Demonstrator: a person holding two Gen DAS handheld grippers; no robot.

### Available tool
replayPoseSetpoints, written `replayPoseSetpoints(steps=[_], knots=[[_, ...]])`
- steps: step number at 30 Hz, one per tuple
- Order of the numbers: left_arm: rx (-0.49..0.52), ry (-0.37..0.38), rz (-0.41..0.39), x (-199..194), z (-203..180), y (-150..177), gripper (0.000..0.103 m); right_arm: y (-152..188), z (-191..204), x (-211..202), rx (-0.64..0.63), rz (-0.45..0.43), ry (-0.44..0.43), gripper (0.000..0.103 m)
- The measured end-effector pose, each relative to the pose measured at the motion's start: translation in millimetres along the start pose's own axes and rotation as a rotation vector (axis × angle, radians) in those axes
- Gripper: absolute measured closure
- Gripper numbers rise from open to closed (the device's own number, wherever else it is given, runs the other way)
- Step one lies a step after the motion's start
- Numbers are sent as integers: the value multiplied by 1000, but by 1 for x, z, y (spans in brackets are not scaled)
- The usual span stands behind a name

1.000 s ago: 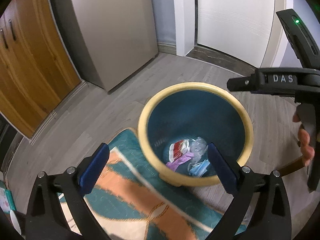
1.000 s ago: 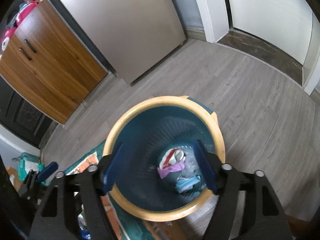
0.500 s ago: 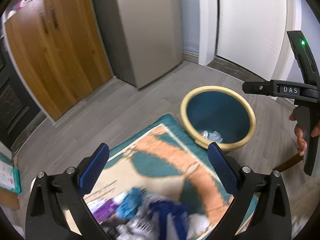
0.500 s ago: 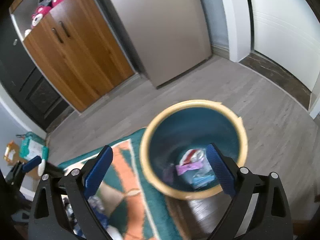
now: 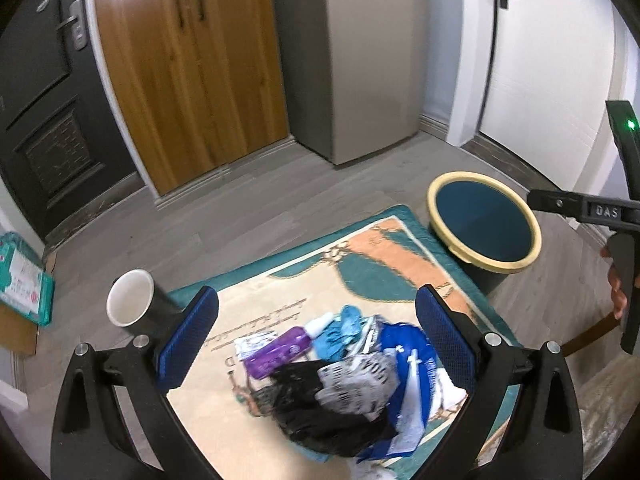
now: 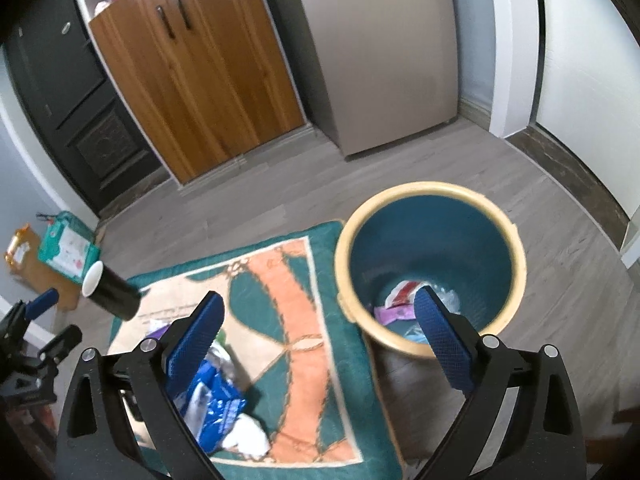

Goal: Collect trash
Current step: 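Move both tools back over the remaining trash on the mat, then grasp the black plastic bag with the left tool while the right tool grasps the blue packaging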

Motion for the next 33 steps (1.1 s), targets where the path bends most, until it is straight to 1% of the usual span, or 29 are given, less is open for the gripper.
replayPoseSetpoints(steps=[2, 7, 10, 14, 17, 20, 26, 29, 33], knots=[[-18, -7, -3, -2, 9, 6, 6, 4, 10, 3, -21, 12, -6, 8], [-61, -22, 18, 3, 29, 18, 6, 15, 25, 15, -52, 51, -20, 8], [-69, -12, 24, 6, 33, 25, 6, 25, 35, 29, -38, 92, -52, 8], [-75, 18, 70, 16, 35, 38, 6, 35, 47, 44, 3, 128, -90, 8], [-93, 37, 92, 21, 35, 47, 6, 41, 57, 55, -9, 148, -83, 8], [-94, 47, 118, 28, 34, 54, 6, 47, 63, 62, -47, 169, -59, 8], [-46, 50, 148, 38, 17, 66, 6, 52, 64, 68, -66, 186, -46, 8], [-49, 82, 165, 43, 7, 69, 6, 52, 62, 70, -60, 192, -48, 8], [14, 96, 188, 50, -11, 74, 6, 54, 63, 72, -70, 199, -49, 8]])
Point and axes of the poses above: each gripper's, at about its wrist camera, not at the fingertips, and x roughly the way its jaws point, z to its left, y to its underside, the point moved 4 cm from there along x, roughly the way its jaws point, and after that the axes turned 3 degrees about -y, right-handed, at the moved point
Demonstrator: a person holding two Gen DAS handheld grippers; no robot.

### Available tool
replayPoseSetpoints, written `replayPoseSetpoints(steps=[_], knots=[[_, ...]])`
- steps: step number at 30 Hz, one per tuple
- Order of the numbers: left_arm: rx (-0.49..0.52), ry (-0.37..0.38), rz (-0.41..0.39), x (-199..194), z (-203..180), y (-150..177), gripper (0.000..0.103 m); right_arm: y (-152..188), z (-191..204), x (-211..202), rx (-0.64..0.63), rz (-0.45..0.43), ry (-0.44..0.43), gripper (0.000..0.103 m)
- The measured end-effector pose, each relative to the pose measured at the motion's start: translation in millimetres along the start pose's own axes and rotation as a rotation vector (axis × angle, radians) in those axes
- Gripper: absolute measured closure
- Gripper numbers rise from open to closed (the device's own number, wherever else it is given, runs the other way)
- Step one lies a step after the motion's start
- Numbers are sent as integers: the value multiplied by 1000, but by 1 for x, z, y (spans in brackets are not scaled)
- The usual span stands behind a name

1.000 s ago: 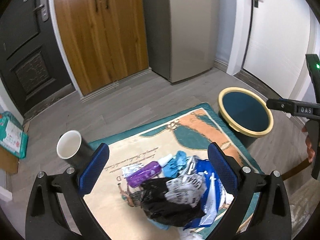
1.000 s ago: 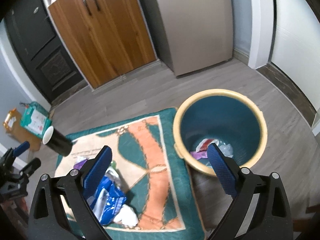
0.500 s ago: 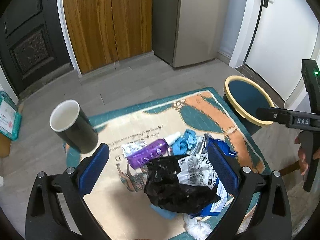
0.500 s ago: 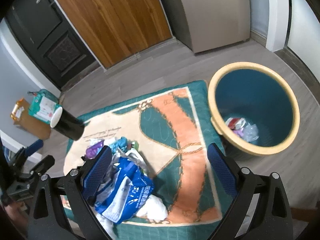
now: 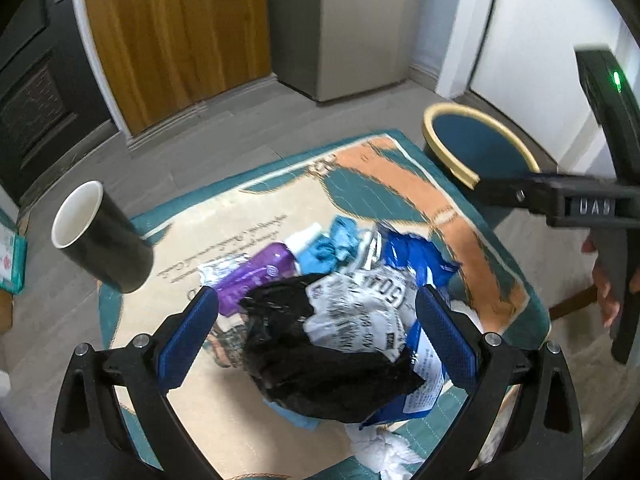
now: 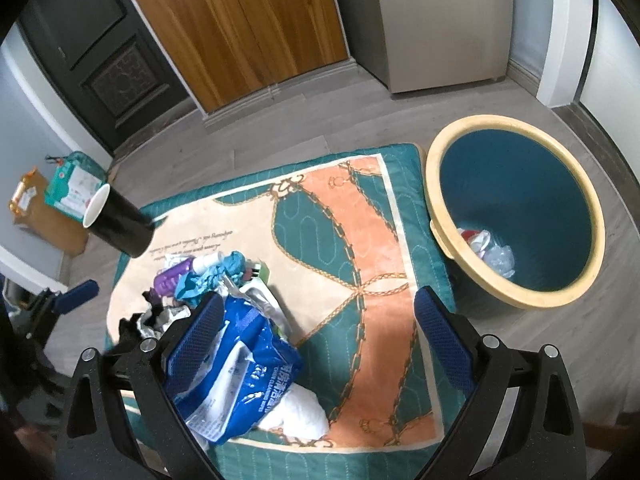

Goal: Collect trash
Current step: 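Grasp the black plastic bag with the left tool while the right tool grasps the blue packaging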

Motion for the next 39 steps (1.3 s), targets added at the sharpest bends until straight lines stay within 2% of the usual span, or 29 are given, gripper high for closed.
replayPoseSetpoints(steps=[4, 11, 13, 15, 16, 17, 20, 24, 30, 31, 32, 33, 34, 35, 39], knots=[[53, -26, 39, 12, -8, 5, 8, 1, 0, 4, 3, 9, -2, 8], [50, 27, 88, 20, -10, 9, 51, 7, -1, 12, 1, 39, -12, 8], [37, 38, 85, 19, -10, 8, 54, 10, 1, 16, 0, 52, -19, 8], [29, 43, 77, 16, -9, 6, 64, 14, 2, 21, 0, 68, -27, 8], [25, 49, 73, 15, -8, 5, 76, 15, 3, 23, 2, 75, -36, 8], [22, 54, 73, 14, -8, 4, 84, 18, 4, 26, 7, 85, -47, 8], [18, 48, 93, 17, -5, 5, 89, 24, 9, 36, -10, 113, -51, 8], [23, 34, 105, 21, -2, 7, 90, 30, 14, 50, -54, 147, -35, 15], [14, 36, 105, 22, 2, 6, 93, 32, 20, 63, -64, 173, -78, 40], [14, 37, 106, 23, 3, 5, 94, 31, 22, 65, -62, 182, -95, 52], [13, 38, 107, 23, 3, 5, 95, 31, 23, 66, -59, 193, -113, 70], [13, 36, 103, 22, 5, 4, 95, 31, 23, 66, -61, 196, -120, 80], [8, 37, 97, 21, 6, 3, 95, 30, 24, 65, -70, 201, -119, 95], [2, 39, 93, 20, 8, 2, 96, 30, 25, 64, -77, 204, -125, 101], [-12, 46, 56, 11, 11, -6, 99, 25, 29, 54, -96, 179, -145, 102]])
Point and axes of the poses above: each gripper's, at about its wrist camera, not at the fingertips, and x roughly the way its jaws point, z to its left, y to its underside, the point moved 4 cm from there along x, roughly the way its jaws point, and after that the axes turned 3 degrees about -y, right-handed, at the moved point
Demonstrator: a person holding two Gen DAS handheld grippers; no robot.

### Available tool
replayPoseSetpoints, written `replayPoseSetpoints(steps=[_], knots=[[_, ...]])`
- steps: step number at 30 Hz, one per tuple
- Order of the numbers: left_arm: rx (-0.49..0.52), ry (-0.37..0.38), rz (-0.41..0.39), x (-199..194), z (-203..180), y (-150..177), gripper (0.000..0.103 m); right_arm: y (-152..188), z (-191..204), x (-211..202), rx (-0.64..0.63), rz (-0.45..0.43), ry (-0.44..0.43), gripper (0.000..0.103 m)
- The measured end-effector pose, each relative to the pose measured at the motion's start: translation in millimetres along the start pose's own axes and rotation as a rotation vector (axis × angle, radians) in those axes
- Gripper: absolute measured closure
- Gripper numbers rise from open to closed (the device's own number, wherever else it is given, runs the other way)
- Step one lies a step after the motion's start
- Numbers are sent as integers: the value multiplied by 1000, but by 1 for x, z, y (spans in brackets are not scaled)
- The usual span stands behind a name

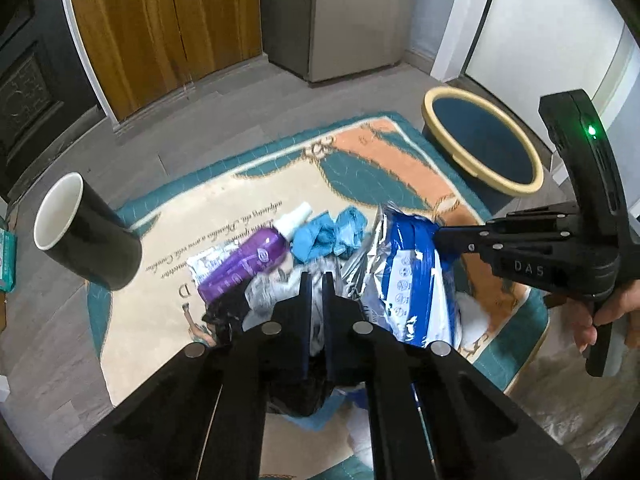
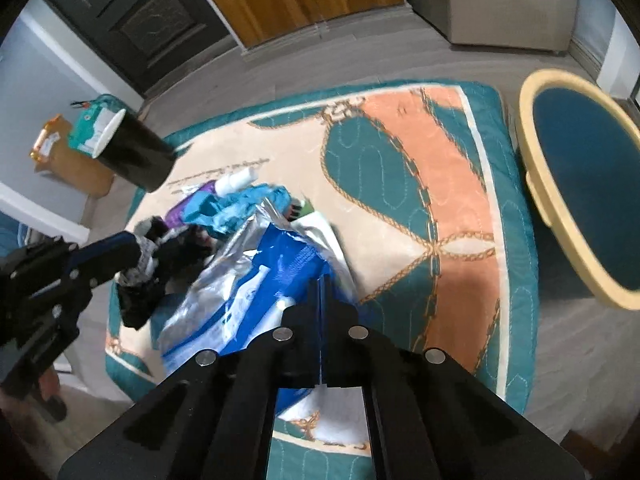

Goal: Collect trash
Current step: 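Grasp the black plastic bag with the left tool while the right tool grasps the blue packaging, then lift the black bag and blue packaging and carry both over the teal bin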

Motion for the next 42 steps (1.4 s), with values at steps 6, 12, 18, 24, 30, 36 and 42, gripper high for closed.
replayPoseSetpoints(steps=[6, 12, 18, 24, 30, 36, 42], knots=[[-6, 7, -46, -13, 0, -9, 99, -9, 3, -23, -1, -57, -17, 102], [0, -9, -11, -6, -3, 1, 67, -7, -1, -27, 0, -35, -8, 93], [29, -56, 54, 10, -4, 13, 56, 11, -9, -9, -22, 48, 60, 69], [5, -81, 108, 24, 8, 19, 56, 16, -14, 13, -23, 94, 44, 70], [15, -67, 110, 23, 8, 20, 79, 13, -10, 12, -46, 94, 18, 96], [27, -63, 76, 12, 3, 12, 85, 7, -3, -8, -58, 52, -11, 98], [22, -56, -3, -12, 3, 0, 86, -2, 8, -41, -89, -14, -29, 99]])
Point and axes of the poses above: each gripper's, at about its wrist camera, not at the fingertips, and x roughly the way its jaws point, z to its left, y to its underside, the point moved 4 cm from there along x, roughly the way its jaws point, and after that the axes turned 3 degrees about -y, right-handed, at the moved point
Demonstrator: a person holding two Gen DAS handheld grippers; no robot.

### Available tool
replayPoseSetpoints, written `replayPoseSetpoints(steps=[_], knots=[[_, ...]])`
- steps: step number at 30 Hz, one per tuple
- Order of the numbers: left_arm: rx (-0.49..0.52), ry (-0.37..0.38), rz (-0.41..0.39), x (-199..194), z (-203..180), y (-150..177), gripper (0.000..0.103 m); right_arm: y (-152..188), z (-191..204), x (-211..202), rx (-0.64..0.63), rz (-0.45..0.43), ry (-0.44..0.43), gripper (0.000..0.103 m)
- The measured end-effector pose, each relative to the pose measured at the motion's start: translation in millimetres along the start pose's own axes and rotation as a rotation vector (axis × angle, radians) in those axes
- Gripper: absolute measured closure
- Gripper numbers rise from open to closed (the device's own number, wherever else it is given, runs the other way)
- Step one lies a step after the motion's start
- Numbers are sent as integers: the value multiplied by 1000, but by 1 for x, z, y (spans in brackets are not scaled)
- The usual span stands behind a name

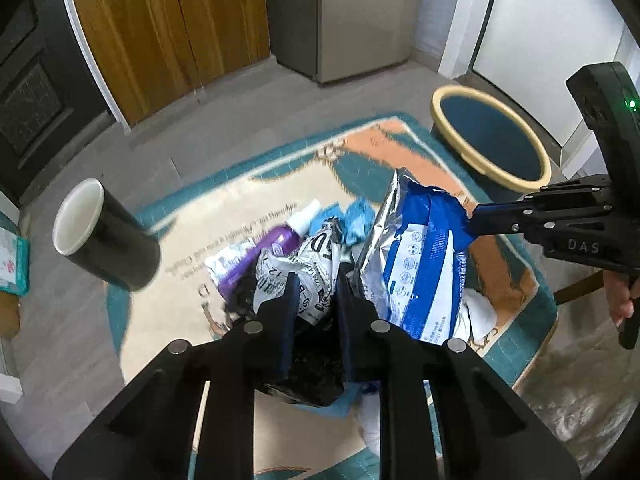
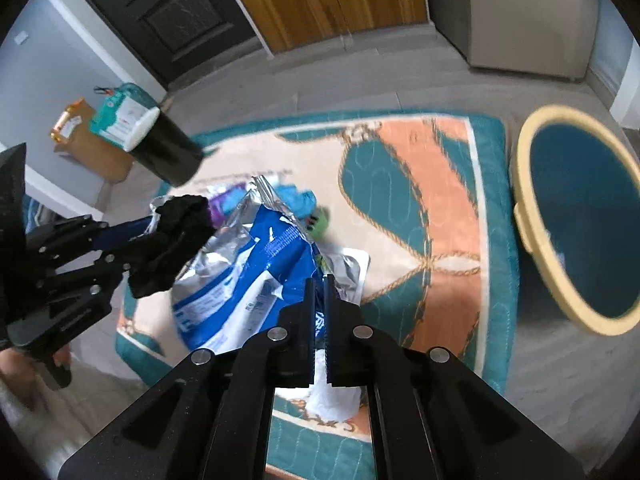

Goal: Collect trash
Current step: 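Lift the black bag and blue packaging and carry both over the teal bin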

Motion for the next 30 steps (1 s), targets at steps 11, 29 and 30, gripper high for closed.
replayPoseSetpoints(steps=[11, 29, 30], knots=[[-20, 8, -90, -25, 6, -16, 86, -15, -3, -48, 5, -116, -2, 102], [-13, 23, -80, -18, 5, -22, 86, -25, -77, 39, 127, 28, 99, 72], [-11, 25, -76, -15, 6, -22, 86, -25, -77, 42, 128, 37, 91, 70]])
Point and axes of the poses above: each gripper's, at about its wrist camera, not at the fingertips, and x roughly the way its jaws point, z to its left, y to its underside, the point moved 4 cm from there along x, roughly the way its jaws point, and after that the axes turned 3 degrees about -y, right-handed, at the moved point
